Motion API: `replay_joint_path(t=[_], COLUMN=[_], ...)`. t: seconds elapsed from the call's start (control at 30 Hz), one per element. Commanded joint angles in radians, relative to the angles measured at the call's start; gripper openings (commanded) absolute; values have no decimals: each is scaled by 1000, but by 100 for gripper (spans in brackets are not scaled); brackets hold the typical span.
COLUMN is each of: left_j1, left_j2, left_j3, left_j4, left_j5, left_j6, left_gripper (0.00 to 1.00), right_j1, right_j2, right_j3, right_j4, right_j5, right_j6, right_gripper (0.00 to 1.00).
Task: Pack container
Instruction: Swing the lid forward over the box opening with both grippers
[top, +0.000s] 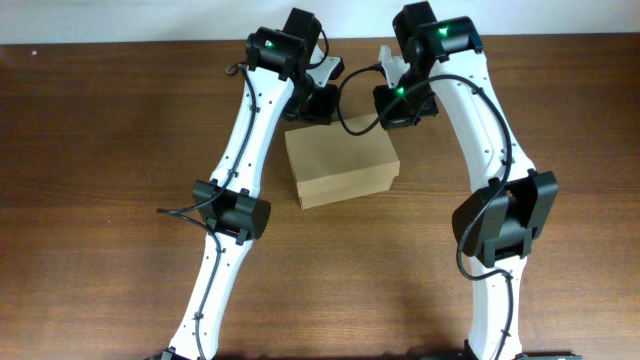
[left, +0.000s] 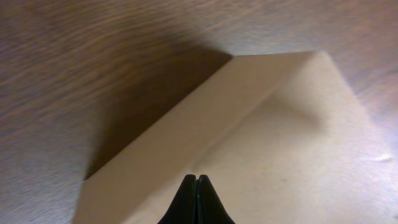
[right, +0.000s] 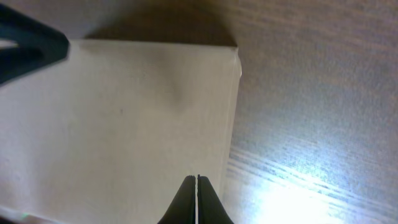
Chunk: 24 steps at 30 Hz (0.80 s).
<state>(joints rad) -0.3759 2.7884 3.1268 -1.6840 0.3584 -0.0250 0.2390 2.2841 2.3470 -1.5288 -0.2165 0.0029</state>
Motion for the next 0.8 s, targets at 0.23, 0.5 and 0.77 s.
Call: replay_joint_path(t=[0.23, 0.5, 0.77], left_j1=[3, 4, -4], left_j2=[-88, -169, -336], left_j3=[-4, -4, -154], left_j4=[-4, -4, -4], left_j5=[-232, -306, -410], left_j6=[-24, -23, -4], left_gripper=[2, 2, 2], right_j1=[4, 4, 9], right_j2=[-61, -89, -109], right_j3=[16, 16, 17], right_j4=[-50, -73, -94], right_j5=[19, 19, 56], right_j6=[-12, -14, -14], right_gripper=[4, 4, 4])
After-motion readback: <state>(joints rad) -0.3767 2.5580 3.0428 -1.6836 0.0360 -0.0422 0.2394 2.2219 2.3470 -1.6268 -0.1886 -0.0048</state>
